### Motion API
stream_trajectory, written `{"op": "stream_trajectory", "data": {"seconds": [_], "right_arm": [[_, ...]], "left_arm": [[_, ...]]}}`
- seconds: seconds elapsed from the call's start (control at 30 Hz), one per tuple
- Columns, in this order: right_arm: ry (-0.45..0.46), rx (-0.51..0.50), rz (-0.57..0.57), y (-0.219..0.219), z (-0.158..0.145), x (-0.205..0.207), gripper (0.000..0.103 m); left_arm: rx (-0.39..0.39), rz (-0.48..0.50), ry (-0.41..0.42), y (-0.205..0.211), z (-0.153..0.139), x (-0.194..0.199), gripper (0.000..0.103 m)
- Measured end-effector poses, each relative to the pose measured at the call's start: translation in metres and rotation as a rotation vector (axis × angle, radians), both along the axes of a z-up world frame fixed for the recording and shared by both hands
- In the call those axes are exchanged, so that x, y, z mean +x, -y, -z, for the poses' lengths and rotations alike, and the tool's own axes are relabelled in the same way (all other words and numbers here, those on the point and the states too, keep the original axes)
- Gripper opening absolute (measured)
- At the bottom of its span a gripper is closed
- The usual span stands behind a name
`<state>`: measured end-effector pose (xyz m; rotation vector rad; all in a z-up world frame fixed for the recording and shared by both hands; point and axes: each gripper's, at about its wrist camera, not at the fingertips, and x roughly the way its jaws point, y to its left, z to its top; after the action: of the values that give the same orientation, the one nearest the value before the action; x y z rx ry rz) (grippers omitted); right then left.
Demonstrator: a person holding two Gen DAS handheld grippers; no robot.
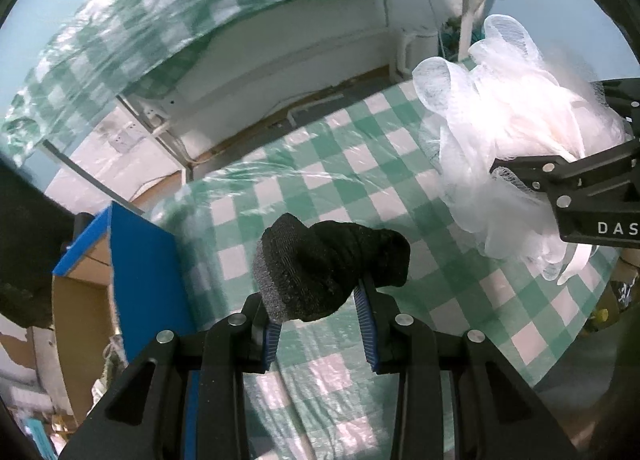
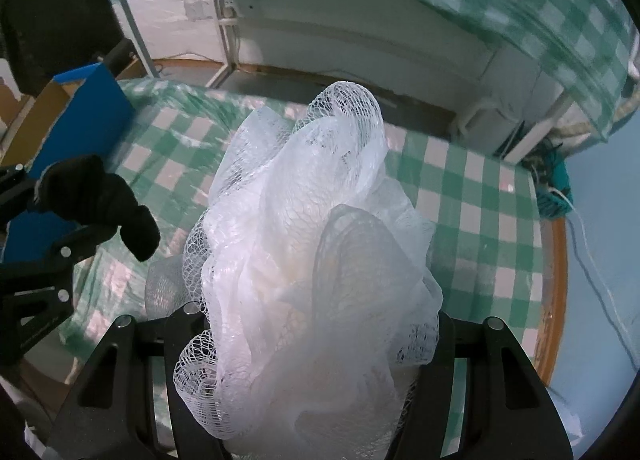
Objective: Organize soft objects
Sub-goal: 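Carry the bath puff and black sock over the box with both grippers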
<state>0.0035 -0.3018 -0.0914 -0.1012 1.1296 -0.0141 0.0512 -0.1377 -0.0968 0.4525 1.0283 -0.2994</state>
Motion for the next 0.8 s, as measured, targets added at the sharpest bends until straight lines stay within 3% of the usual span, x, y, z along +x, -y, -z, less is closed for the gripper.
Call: {"op": "stream_trajectory", "data": {"seconds": [0.8], "right_arm": [[0.112, 0.008, -0.102, -0.060, -0.060, 0.021, 0.059]], "left_arm": [[-0.029, -0.114, 0.110, -0.061, -0.048, 0.001, 0.034]]}}
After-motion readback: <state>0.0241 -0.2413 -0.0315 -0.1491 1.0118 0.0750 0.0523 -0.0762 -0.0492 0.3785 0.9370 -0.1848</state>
